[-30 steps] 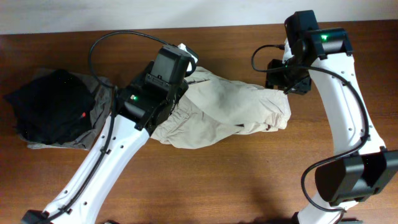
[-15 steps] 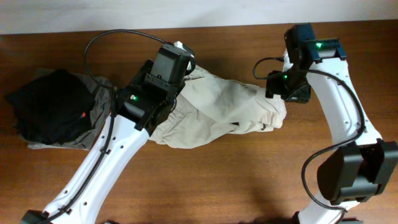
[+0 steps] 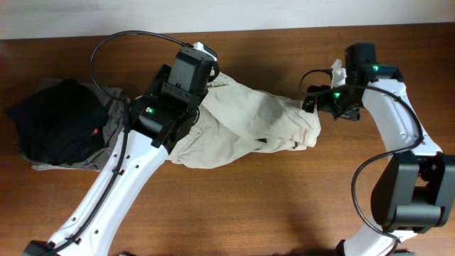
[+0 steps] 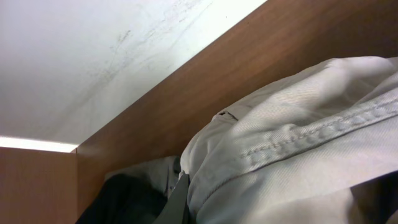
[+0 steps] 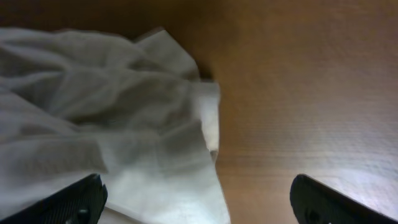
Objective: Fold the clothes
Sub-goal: 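Grasp the shorts' left side with the left gripper while right holds, then stretch the shorts apart with both grippers and lay them flat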
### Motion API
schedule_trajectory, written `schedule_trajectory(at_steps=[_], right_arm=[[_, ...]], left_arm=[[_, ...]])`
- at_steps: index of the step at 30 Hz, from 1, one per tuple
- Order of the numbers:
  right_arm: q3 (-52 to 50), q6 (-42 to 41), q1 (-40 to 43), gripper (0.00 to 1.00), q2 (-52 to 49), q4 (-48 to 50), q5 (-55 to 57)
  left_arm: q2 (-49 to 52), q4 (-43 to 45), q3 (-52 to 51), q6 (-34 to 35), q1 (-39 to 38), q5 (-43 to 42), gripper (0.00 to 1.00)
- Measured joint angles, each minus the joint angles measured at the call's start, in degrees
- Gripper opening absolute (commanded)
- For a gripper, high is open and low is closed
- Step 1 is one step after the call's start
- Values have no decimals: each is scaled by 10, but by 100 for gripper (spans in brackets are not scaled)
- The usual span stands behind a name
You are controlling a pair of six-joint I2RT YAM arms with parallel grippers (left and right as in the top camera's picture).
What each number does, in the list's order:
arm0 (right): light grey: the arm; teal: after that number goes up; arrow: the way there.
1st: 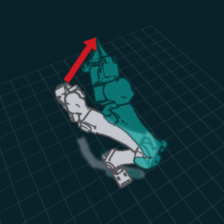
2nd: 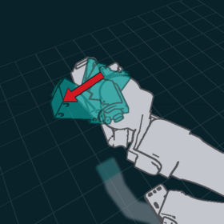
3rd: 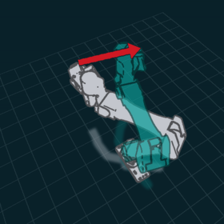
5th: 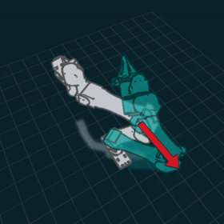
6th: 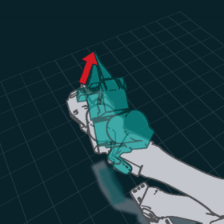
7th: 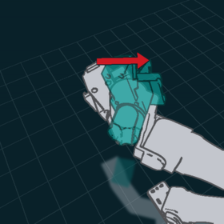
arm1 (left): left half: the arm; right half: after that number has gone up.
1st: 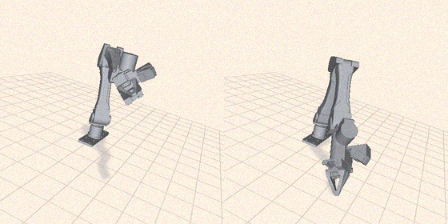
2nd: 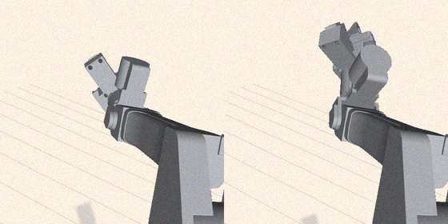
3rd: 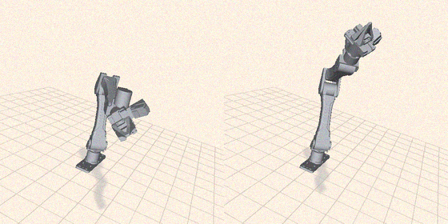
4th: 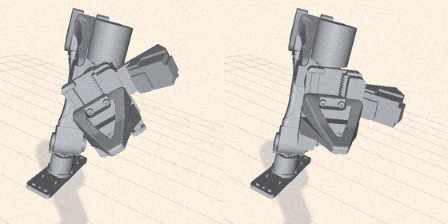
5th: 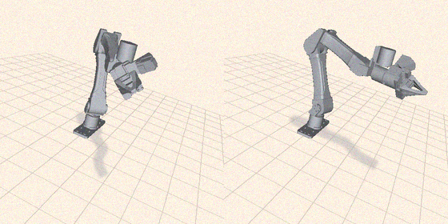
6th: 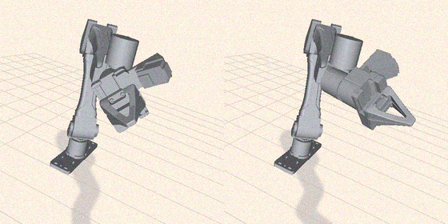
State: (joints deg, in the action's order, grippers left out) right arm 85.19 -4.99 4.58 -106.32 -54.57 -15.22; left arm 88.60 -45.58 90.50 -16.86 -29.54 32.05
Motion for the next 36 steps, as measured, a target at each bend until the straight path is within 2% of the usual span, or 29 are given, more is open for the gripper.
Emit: schedule_trajectory(at_steps=[2,6,7,10,13,19,24,31,36], right_arm=[[-33,21,10,99,0,57,-45],[-68,41,16,100,0,108,-97],[-75,46,16,93,0,118,-111],[-92,68,16,56,0,135,-152],[-96,74,16,6,0,136,-183],[-89,83,31,4,1,99,-257],[-24,83,84,4,49,33,-280],[125,85,141,4,229,9,-287],[155,73,137,4,330,4,-266]], left_arm=[[0,0,0,0,0,2,1],[0,0,0,0,0,2,0],[0,0,0,0,0,2,0],[0,3,0,0,0,2,0],[0,4,0,0,0,3,0],[0,4,0,0,0,19,0],[0,5,1,0,0,48,1],[-12,7,24,0,0,53,6],[-45,7,47,0,0,45,7]])
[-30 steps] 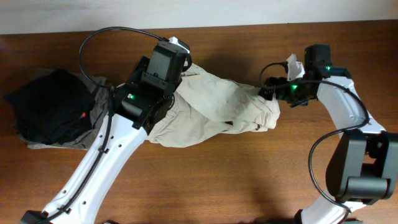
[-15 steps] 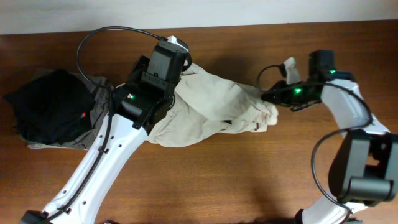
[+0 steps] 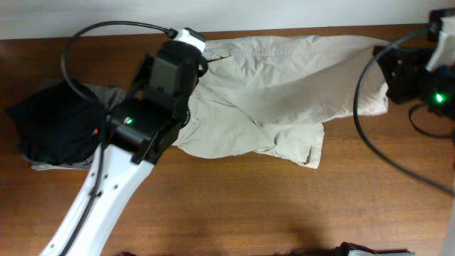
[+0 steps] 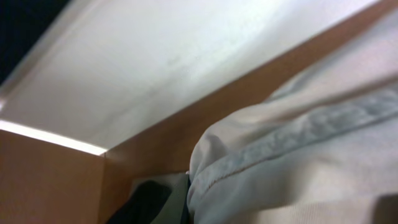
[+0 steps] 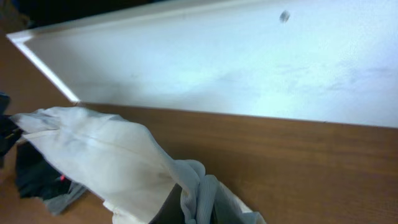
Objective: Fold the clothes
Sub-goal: 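Stretch the shorts apart with both grippers and lay them flat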
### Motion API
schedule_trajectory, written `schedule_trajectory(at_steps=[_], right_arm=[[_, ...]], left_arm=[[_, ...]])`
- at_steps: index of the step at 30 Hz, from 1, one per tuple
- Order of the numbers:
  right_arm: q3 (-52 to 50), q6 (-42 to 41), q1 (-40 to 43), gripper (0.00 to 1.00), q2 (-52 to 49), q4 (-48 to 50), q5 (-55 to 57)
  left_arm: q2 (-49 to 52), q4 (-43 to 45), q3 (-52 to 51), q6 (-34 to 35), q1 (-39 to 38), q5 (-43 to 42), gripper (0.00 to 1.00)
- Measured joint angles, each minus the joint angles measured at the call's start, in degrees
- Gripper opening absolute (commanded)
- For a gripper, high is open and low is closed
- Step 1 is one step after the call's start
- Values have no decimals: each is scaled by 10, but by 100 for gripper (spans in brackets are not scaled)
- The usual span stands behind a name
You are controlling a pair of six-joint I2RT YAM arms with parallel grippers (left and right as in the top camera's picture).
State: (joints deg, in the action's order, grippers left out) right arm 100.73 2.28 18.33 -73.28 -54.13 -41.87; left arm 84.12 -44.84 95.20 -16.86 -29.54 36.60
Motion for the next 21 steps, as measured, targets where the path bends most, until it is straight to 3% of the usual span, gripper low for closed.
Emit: schedule_trajectory(at_steps=[11,21], right_arm=[[-2,-41,0,4,19,-10,57],[-1,-101,0,4,82,-12,116]], left_arm=[[-65,-3,7,0,-1,-16,11],[-164,-57,38,0,0,-184,0]])
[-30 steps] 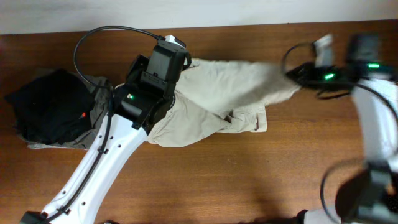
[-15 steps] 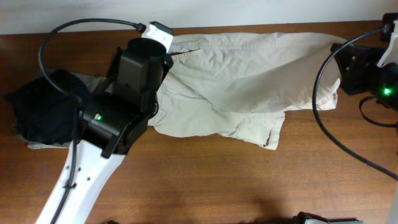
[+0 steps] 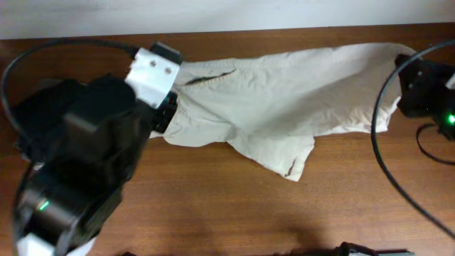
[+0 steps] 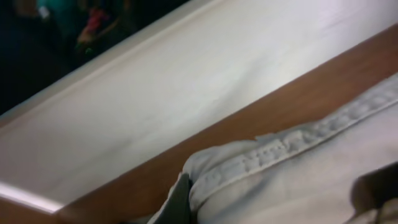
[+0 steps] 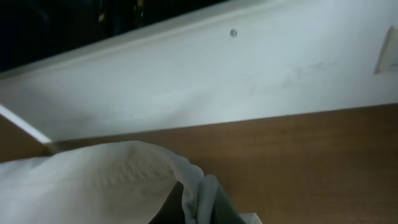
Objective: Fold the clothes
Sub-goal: 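Stretch the shorts apart with both grippers and lay them flat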
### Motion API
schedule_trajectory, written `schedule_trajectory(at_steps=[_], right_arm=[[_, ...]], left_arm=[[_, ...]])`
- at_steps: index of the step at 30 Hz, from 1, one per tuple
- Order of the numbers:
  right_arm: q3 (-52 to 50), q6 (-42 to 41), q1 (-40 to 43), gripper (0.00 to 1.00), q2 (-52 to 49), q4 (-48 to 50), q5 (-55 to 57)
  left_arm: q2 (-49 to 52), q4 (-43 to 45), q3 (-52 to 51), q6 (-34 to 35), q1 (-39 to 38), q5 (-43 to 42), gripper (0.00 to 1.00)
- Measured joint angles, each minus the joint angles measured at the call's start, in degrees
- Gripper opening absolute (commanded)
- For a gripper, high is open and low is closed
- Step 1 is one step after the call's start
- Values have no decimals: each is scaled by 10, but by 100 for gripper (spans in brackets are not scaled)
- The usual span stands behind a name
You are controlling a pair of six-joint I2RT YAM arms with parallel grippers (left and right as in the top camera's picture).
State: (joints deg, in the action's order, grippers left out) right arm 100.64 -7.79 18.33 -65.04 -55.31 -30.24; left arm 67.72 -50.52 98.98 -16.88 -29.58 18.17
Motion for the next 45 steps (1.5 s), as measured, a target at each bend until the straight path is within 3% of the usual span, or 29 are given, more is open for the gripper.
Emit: schedule_trajectory(at_steps=[8,17,25,29,38,45], right_arm=[[9,-25,0,4,59,-6,30],[97,-40,0,4,70,-89,64],[119,-45,0,4,62,-144,79],[121,-44,0,4,12,-178,84],[118,-39,0,4,-191,-188,99],[117,-27,0,4,-338,-155,98]], left_arm=[[-14,-81,108,0,0,-99,0],[-16,-147,202,9,0,-200,0],[0,-193,219,57,0,-175,0],[65,-200,224,74,0,-128,0],[330,-135,224,82,27,-72,4],[474,-29,223,84,54,-72,10]])
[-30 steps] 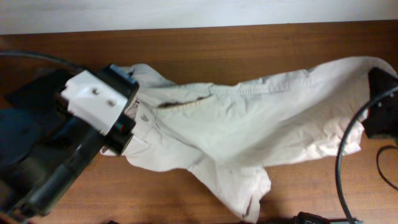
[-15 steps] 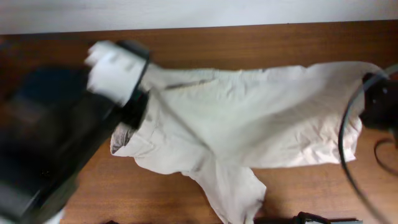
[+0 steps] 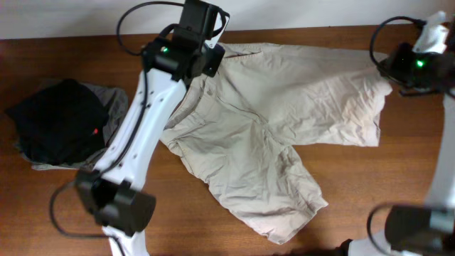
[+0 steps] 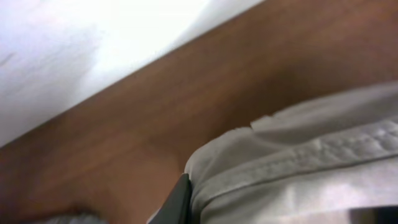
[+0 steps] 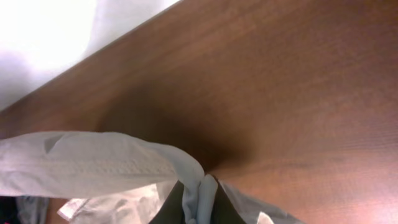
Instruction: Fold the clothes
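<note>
Beige shorts (image 3: 277, 121) lie spread flat on the wooden table (image 3: 398, 185), one leg reaching toward the front (image 3: 284, 206) and the other to the right. My left gripper (image 3: 212, 57) is shut on the waistband corner at the back left; the stitched waistband (image 4: 292, 165) shows beside its dark finger (image 4: 181, 200). At the back right, my right gripper (image 3: 392, 69) is shut on the edge of the right leg, with a fold of cloth (image 5: 200, 190) pinched between its fingers.
A pile of dark clothes (image 3: 60, 121) on a grey garment (image 3: 114, 107) sits at the left side of the table. The white wall (image 3: 298, 13) runs just behind the table's back edge. Cables hang from both arms.
The shorts were stretched between the grippers with a leg dangling; now they lie flat on the table, the leg spread toward the front. Both grippers sit lower at the back edge, still shut.
The shorts were bunched mid-table, my left gripper on them and my right open at their right end. Then both held them stretched along the back edge, then pulled wider apart. Now the shorts lie flat, held at both back corners.
</note>
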### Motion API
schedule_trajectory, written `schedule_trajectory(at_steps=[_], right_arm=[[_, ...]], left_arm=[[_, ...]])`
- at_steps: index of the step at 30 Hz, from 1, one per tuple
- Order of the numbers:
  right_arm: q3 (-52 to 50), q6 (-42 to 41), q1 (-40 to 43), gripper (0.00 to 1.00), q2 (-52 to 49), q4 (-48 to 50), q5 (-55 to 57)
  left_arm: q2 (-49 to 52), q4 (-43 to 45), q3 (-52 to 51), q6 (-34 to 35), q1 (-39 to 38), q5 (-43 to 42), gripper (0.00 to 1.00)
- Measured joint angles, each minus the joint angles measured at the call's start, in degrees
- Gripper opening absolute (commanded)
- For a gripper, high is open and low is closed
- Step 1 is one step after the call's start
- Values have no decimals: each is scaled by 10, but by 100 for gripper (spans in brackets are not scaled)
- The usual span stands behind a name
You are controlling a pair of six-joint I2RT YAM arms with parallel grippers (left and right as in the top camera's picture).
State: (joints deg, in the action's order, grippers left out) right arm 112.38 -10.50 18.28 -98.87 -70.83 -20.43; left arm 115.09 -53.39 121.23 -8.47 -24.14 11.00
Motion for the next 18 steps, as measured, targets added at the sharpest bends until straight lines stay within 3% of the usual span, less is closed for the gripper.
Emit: schedule_trajectory(at_steps=[1,2,4,5,6,12,14,15,16,18], right_arm=[[0,1,-1,5,-22,14,0],[0,2,-2,8,-48,35,0],[0,1,-3,19,-94,72,1],[0,4,-3,24,-119,99,2],[0,4,-3,27,-136,119,3],[-3,32,-2,47,-177,170,14],[-3,36,1,59,-169,167,16],[-3,37,2,71,-164,163,16],[-3,38,4,77,-159,156,18],[-3,33,7,79,-144,137,31]], left_arm=[[14,19,0,0,2,0,16],[23,31,0,-2,4,0,29],[57,90,0,-10,9,1,63],[73,118,0,-14,13,3,95],[86,137,0,-14,16,5,99],[120,167,0,-16,43,37,99],[117,150,5,-16,56,52,99],[115,133,9,-16,62,56,99],[113,114,9,-16,67,60,99],[103,76,9,-16,76,65,99]])
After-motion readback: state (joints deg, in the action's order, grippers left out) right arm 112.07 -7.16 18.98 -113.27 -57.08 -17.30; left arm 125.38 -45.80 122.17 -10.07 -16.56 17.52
